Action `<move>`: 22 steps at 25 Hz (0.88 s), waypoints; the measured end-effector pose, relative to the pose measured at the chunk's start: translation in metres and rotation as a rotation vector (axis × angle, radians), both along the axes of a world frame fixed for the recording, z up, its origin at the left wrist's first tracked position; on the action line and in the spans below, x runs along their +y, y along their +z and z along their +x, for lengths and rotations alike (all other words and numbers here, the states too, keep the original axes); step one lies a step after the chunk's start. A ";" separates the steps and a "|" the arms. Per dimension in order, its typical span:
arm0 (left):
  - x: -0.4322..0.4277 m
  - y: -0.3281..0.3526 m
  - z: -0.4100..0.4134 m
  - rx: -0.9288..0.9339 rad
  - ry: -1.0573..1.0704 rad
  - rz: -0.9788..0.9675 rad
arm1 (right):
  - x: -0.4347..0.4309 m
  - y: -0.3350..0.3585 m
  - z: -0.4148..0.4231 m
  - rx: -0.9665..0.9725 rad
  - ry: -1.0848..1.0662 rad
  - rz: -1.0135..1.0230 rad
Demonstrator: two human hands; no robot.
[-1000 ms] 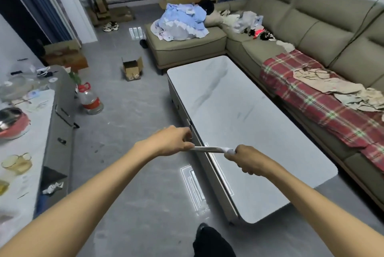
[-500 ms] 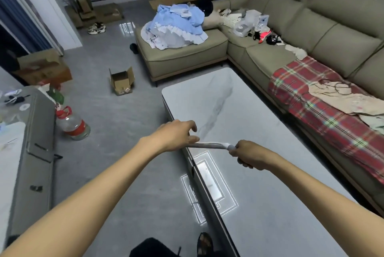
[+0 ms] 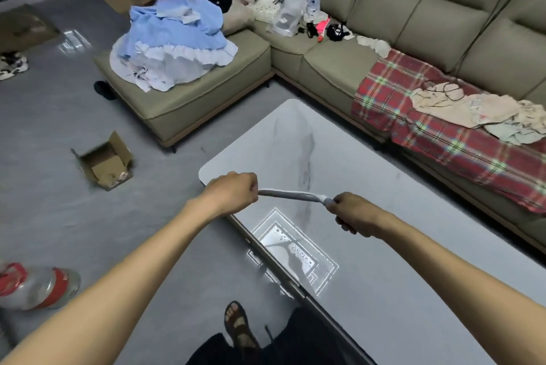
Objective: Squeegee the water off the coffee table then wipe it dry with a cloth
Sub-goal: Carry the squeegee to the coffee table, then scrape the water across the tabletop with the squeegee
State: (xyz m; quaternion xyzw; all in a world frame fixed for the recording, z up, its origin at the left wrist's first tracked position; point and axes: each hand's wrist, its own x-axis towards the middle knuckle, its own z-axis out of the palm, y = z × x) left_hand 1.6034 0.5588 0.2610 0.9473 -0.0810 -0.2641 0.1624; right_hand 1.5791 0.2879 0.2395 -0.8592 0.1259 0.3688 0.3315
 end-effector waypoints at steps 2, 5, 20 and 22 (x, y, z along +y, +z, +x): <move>0.011 -0.004 0.048 -0.003 -0.058 -0.012 | 0.014 0.004 0.031 0.007 -0.095 0.041; 0.014 -0.019 0.110 0.004 -0.124 -0.037 | 0.026 -0.006 0.078 0.076 -0.161 0.072; 0.031 -0.215 0.416 0.064 0.000 -0.083 | 0.060 -0.173 0.345 -0.002 -0.606 -0.008; 0.031 -0.280 0.449 0.121 -0.019 -0.074 | 0.067 -0.215 0.367 -0.036 -0.569 -0.088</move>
